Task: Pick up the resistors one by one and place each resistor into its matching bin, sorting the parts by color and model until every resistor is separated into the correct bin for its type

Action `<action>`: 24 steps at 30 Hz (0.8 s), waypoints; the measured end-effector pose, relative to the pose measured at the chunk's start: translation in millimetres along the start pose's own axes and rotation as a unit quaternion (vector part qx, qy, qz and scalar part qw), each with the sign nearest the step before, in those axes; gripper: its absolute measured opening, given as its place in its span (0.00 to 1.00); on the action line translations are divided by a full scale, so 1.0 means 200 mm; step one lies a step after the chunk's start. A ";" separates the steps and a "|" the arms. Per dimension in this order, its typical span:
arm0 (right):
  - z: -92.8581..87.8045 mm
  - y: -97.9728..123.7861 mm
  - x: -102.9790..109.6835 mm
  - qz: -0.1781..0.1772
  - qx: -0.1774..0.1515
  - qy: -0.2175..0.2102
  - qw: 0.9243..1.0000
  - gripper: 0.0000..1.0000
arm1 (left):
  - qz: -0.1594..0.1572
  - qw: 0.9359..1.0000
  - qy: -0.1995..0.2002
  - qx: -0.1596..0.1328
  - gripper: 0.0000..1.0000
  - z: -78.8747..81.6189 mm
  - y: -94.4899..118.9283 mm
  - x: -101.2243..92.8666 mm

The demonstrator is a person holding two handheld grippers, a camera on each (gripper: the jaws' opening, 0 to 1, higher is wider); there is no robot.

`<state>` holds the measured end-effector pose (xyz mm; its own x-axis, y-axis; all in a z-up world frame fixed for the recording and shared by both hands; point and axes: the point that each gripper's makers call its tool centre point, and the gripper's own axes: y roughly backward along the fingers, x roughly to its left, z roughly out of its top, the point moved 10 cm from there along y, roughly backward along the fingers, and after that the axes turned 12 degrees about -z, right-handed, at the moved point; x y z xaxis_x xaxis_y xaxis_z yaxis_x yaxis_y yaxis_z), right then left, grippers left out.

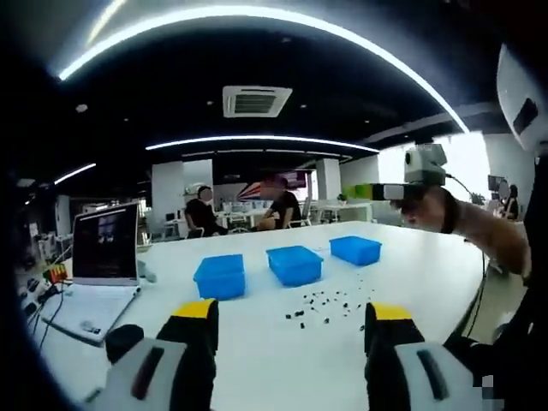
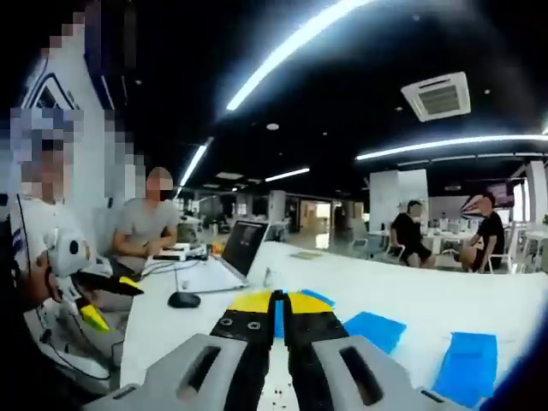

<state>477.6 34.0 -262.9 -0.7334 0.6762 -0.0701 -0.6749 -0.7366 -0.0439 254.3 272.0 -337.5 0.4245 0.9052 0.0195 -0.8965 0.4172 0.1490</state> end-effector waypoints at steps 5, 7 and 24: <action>0.01 -0.31 0.04 0.024 0.019 0.005 1.000 0.07 | 0.048 0.999 0.014 0.001 0.70 -0.02 0.04 0.06; 0.00 -0.43 0.06 0.030 0.029 0.009 0.999 0.07 | 0.062 0.998 0.018 0.006 0.70 -0.03 0.05 0.08; -0.12 -1.12 0.18 -0.005 0.105 0.034 0.994 0.07 | 0.088 0.995 0.038 0.012 0.67 -0.03 0.09 0.13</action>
<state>604.6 221.8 -278.9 -0.7238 0.6761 -0.1381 -0.6899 -0.7053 0.1629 248.1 302.6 -340.5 0.2497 0.9680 -0.0271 -0.9525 0.2505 0.1730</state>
